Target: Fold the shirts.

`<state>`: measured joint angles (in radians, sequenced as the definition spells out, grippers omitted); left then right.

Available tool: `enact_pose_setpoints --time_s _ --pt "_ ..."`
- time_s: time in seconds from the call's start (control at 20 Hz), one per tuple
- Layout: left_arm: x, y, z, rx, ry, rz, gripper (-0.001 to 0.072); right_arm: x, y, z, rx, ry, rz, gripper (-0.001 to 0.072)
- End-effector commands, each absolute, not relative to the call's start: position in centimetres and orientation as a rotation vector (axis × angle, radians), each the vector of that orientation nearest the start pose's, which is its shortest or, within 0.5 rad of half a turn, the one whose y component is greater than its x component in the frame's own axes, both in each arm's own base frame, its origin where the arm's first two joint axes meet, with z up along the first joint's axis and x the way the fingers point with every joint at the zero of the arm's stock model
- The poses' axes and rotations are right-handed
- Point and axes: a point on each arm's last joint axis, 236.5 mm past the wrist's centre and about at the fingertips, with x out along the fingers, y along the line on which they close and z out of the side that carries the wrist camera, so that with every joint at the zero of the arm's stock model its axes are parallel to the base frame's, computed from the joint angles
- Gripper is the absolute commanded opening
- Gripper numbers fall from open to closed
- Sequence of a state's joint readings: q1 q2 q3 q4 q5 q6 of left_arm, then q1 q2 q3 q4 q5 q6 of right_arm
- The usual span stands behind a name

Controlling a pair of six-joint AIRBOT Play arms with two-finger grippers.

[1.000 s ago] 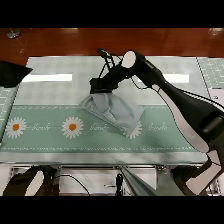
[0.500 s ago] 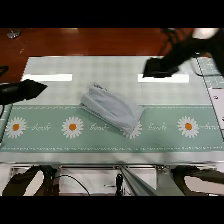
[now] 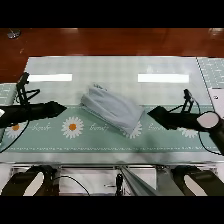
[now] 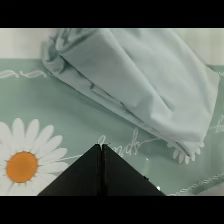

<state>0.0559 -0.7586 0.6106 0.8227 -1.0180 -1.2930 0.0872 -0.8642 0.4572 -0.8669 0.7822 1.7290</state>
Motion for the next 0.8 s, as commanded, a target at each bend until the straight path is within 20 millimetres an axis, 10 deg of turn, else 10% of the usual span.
enact_pose_setpoints --time_s 0.0,0.4,0.55,0.75 --pt "28.7 -14.1 3.8 -0.528 0.987 -0.458 0.0021 26.5 15.7 -7.8 0.912 1.284 0.143 0.0629" --pt "28.4 -15.0 3.9 -0.515 0.990 -0.485 0.0021 28.4 23.1 -9.7 0.880 1.508 0.414 0.0595" --pt "28.3 -15.0 3.9 -0.516 0.990 -0.485 0.0021 30.4 25.8 -8.2 0.800 1.491 0.549 0.0036" --pt "28.3 -15.0 3.9 -0.515 0.990 -0.485 0.0021 35.7 27.4 -1.4 0.601 1.348 0.686 0.0029"
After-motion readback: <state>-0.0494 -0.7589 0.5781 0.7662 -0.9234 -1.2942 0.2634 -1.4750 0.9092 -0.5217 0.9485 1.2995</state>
